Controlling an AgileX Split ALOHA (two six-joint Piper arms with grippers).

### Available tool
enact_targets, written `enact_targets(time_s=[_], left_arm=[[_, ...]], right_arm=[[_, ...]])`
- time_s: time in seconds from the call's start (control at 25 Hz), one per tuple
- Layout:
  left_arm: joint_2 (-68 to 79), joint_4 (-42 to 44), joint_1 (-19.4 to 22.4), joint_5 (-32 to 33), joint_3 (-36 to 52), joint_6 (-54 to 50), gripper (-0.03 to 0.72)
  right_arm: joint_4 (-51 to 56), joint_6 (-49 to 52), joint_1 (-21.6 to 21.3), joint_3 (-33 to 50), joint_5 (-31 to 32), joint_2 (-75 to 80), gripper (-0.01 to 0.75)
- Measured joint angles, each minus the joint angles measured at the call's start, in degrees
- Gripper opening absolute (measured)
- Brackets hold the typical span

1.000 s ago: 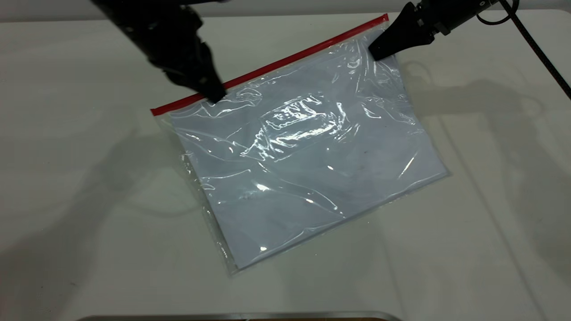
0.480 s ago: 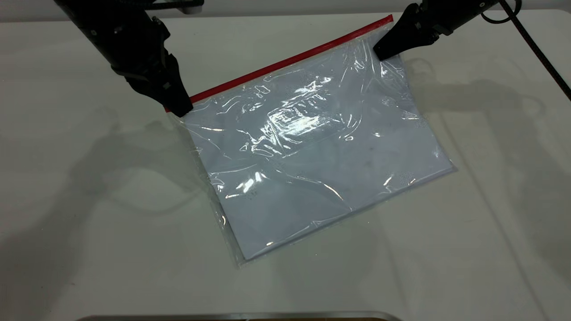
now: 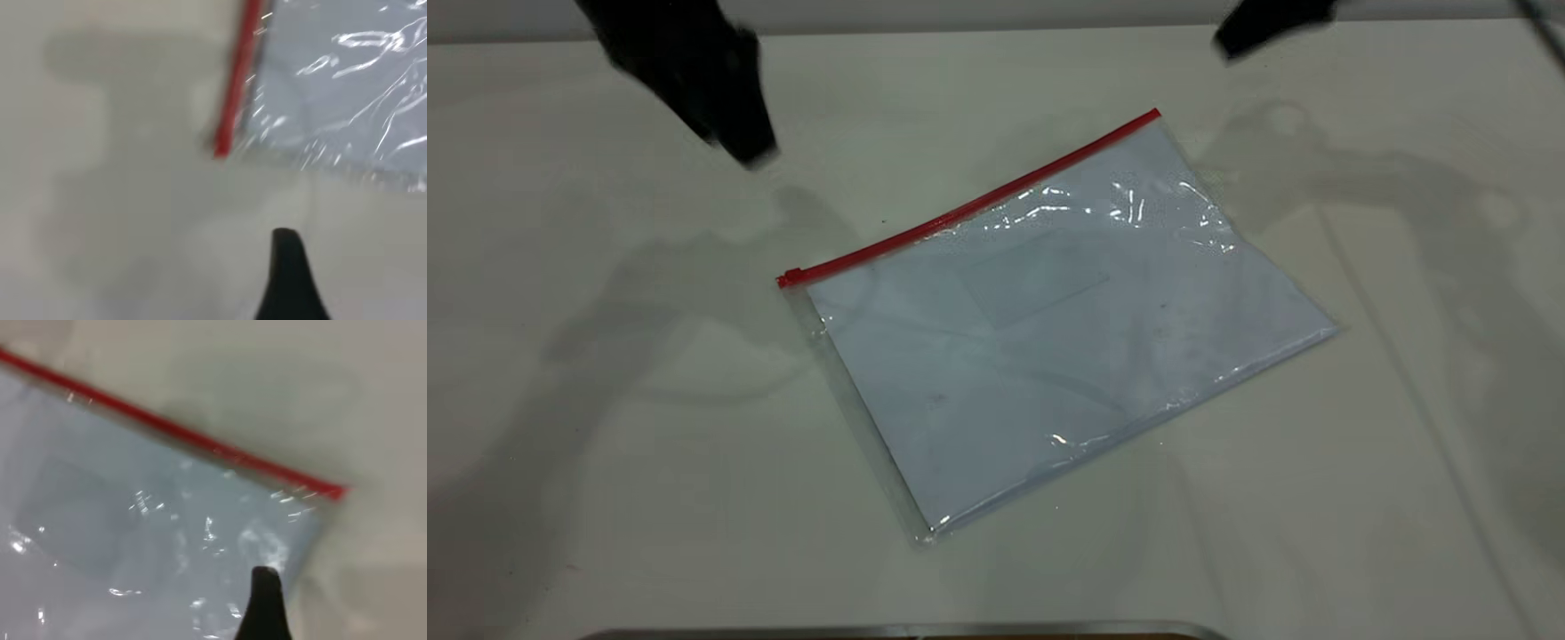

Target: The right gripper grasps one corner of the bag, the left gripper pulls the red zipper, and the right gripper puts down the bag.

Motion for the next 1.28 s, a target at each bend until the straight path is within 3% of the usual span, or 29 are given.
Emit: enact_targets(time_s=[0.12, 0.32, 0.6, 0.8, 1.08, 1.28], left_arm=[[-4.77, 8.04, 0.0, 7.57, -5.92, -10.58, 0.605], [-13.34, 16.05, 0.0, 19.65, -14.97, -21.76, 0.576], [-25.38, 16.79, 0.0, 19.65, -17.38, -25.42, 0.564], [-33.08, 16.79, 0.0, 19.65, -17.38, -27.39, 0.563], [-42.51, 16.79, 0.0, 19.65, -17.25, -33.56, 0.563], [-52.14, 16.79, 0.0, 19.65, -9.32, -37.99, 0.563]], right_arm=[[-3.55, 5.56, -0.07, -0.34, 0.67, -7.63, 0.676], [-8.52, 14.37, -0.07, -0.34, 2.4, -22.76, 0.645], [-13.82, 27.55, -0.07, -0.35, 11.33, -41.87, 0.597], [-14.09, 33.08, -0.07, -0.35, 21.01, -51.99, 0.576], [-18.75, 46.07, -0.07, 1.33, 21.72, -60.57, 0.575], [-27.23, 55.45, -0.07, 12.42, 21.72, -70.03, 0.575]])
